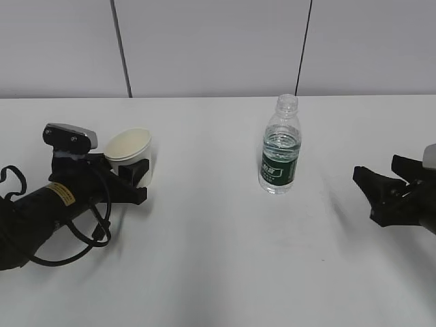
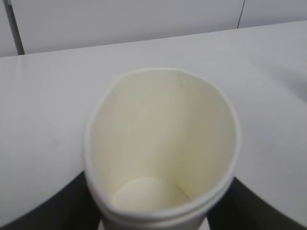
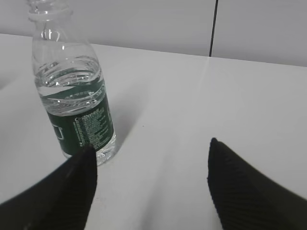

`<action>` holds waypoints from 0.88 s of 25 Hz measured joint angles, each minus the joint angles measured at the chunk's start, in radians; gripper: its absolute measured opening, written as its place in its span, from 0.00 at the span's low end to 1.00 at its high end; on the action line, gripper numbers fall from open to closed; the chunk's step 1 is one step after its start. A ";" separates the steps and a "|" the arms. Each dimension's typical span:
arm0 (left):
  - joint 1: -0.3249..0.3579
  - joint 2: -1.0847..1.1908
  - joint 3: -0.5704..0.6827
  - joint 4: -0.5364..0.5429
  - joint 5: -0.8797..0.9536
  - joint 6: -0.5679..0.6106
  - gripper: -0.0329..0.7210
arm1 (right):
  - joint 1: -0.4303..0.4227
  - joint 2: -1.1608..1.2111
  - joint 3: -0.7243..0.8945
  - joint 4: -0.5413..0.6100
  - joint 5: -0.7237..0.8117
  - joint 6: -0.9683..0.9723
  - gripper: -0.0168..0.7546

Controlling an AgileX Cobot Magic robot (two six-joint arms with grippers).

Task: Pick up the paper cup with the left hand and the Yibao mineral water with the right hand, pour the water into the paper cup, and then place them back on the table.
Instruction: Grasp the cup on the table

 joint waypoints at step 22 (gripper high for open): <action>0.000 0.000 0.000 0.013 -0.001 0.000 0.58 | 0.000 0.000 0.000 -0.048 0.000 0.012 0.77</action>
